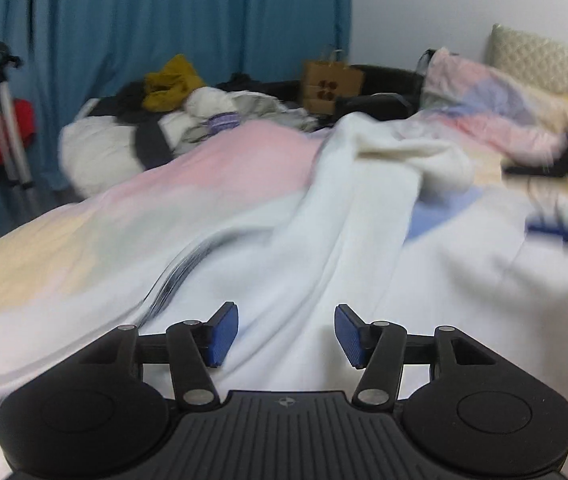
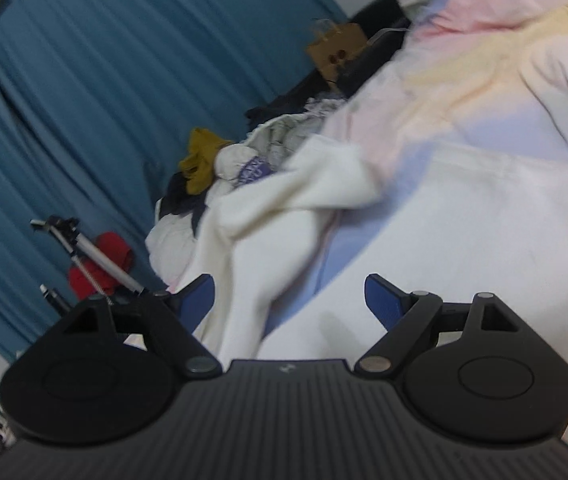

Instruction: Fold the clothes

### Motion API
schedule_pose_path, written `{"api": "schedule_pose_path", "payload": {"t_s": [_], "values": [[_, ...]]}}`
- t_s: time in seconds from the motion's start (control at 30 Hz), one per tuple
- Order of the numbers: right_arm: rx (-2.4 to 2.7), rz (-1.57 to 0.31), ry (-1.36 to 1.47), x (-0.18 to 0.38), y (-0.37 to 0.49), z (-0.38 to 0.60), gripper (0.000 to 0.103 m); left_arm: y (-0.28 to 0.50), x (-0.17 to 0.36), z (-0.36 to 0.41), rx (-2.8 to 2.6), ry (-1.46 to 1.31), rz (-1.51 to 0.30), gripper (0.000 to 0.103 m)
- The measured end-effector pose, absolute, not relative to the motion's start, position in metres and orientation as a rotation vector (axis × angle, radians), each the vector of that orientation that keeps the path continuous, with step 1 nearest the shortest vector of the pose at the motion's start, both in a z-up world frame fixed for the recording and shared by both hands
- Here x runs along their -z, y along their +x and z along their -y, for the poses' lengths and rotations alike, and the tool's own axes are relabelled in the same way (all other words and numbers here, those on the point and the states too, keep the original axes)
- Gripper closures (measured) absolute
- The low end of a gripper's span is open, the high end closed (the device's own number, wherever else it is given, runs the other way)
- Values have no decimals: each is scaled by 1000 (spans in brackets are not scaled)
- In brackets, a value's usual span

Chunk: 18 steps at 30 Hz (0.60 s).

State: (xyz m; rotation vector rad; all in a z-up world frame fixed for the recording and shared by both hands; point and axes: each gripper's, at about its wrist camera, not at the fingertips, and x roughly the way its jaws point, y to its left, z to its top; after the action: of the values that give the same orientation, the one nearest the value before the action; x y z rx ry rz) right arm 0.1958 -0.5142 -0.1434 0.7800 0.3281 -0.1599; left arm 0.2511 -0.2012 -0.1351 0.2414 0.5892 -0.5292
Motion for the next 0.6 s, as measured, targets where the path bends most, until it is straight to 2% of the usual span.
{"api": "schedule_pose_path", "payload": {"t_s": [0.23,0.37,0.4,0.43,0.47,0.5,0.57,0.6], "values": [[217,-378,624,135,257,568,20,203,156,158,477,247,-524,48],[244,-390,666,145,294,615,19,208,163,159,463,253,-539,52],[198,-429,715,151,306,623,20,210,163,162,462,269,-536,55],[154,-469,761,157,318,630,20,213,163,164,460,282,-533,63],[145,-529,772,162,328,632,21,215,163,165,453,288,-534,76],[139,-587,780,167,337,633,28,221,160,165,445,284,-536,84],[175,-630,715,162,349,627,67,229,154,158,446,245,-545,93],[174,-627,679,154,354,624,82,234,149,154,452,223,-546,94]]}}
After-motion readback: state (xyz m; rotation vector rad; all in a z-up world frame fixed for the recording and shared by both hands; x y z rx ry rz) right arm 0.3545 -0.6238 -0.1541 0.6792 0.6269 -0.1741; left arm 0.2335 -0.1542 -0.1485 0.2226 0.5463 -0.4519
